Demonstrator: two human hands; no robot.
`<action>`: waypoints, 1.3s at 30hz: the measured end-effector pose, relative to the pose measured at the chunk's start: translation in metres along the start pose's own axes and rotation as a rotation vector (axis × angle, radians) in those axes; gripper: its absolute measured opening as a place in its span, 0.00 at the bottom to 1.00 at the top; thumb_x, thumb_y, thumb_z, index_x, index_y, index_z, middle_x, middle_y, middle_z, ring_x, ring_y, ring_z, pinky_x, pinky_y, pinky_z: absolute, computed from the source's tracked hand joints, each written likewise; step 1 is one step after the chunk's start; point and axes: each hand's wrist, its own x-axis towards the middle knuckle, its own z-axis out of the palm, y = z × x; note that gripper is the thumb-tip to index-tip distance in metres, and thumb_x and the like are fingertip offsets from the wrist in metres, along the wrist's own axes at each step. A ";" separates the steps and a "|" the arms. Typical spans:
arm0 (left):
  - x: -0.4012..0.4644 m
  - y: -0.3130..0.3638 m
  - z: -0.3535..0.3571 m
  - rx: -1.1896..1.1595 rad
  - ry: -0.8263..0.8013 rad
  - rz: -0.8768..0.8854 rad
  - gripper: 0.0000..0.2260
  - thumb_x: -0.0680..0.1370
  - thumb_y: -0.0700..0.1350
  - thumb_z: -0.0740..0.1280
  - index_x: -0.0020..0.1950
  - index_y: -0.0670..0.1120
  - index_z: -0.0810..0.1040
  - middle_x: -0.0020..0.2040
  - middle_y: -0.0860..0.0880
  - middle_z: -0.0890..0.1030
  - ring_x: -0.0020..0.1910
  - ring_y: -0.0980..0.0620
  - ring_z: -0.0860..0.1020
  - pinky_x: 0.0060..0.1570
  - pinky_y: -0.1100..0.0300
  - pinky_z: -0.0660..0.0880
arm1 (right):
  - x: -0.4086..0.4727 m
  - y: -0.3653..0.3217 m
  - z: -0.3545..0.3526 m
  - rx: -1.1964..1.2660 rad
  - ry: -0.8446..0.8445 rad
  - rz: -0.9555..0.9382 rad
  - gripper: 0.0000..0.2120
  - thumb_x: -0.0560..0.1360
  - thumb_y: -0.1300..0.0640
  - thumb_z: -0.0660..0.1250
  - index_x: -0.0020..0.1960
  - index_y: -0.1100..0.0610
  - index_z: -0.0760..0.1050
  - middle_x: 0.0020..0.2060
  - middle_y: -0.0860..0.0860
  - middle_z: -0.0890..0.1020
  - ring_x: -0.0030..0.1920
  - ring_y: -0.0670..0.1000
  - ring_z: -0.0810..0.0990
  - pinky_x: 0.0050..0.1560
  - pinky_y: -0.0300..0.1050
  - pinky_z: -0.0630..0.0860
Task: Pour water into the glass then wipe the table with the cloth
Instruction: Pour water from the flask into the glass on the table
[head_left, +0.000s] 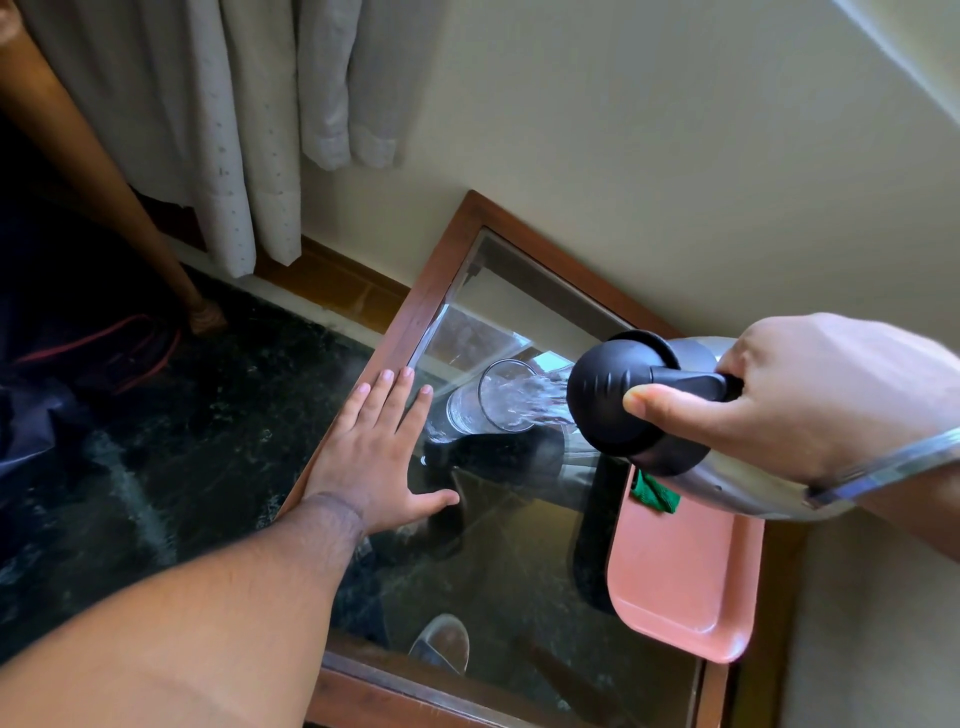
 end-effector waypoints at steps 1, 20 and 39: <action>0.000 0.000 0.000 0.001 -0.001 0.000 0.55 0.67 0.83 0.43 0.81 0.46 0.39 0.81 0.41 0.42 0.82 0.40 0.43 0.79 0.41 0.46 | 0.000 -0.001 0.000 0.004 -0.002 0.002 0.42 0.56 0.18 0.47 0.21 0.56 0.72 0.16 0.48 0.72 0.22 0.50 0.75 0.25 0.41 0.65; -0.001 0.000 -0.002 -0.010 -0.001 -0.005 0.54 0.66 0.83 0.37 0.80 0.47 0.36 0.82 0.41 0.41 0.82 0.40 0.42 0.79 0.41 0.47 | -0.004 0.010 0.018 0.188 -0.076 0.076 0.42 0.57 0.19 0.48 0.23 0.59 0.70 0.10 0.46 0.68 0.18 0.49 0.70 0.23 0.41 0.62; 0.016 0.023 -0.069 -0.727 0.134 -0.134 0.53 0.61 0.71 0.77 0.78 0.63 0.52 0.79 0.55 0.65 0.76 0.55 0.65 0.73 0.47 0.68 | -0.058 0.003 0.148 1.665 0.051 0.809 0.38 0.54 0.20 0.69 0.21 0.56 0.63 0.17 0.48 0.61 0.19 0.50 0.58 0.28 0.43 0.69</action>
